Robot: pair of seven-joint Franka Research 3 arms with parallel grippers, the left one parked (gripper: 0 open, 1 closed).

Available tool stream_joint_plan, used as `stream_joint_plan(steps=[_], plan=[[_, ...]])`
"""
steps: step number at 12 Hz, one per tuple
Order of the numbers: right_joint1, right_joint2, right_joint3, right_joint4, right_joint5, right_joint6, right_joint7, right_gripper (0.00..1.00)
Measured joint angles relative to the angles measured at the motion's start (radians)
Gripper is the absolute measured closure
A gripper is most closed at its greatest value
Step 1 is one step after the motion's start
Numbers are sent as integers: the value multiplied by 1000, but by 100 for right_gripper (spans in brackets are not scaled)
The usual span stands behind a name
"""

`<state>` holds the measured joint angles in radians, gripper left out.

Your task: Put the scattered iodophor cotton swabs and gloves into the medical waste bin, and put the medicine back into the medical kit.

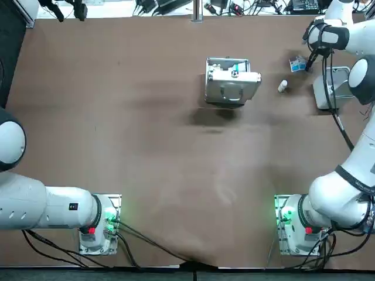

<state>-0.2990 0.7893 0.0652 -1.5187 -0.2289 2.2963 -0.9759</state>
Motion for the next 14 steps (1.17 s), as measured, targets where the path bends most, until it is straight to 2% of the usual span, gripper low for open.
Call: stream_joint_plan(steps=[2,3,4,5,7,10,14], plan=[[0,0,0,1,0,0,0,74],[0,0,0,1,0,0,0,77],[1,-1,1,2,0,0,0,85],[1,0,1,3,0,0,0,85],[1,0,1,5,0,0,0,99],[1,0,7,33,13,-13,0,99],[5,-2,21,95,42,-87,0,99]])
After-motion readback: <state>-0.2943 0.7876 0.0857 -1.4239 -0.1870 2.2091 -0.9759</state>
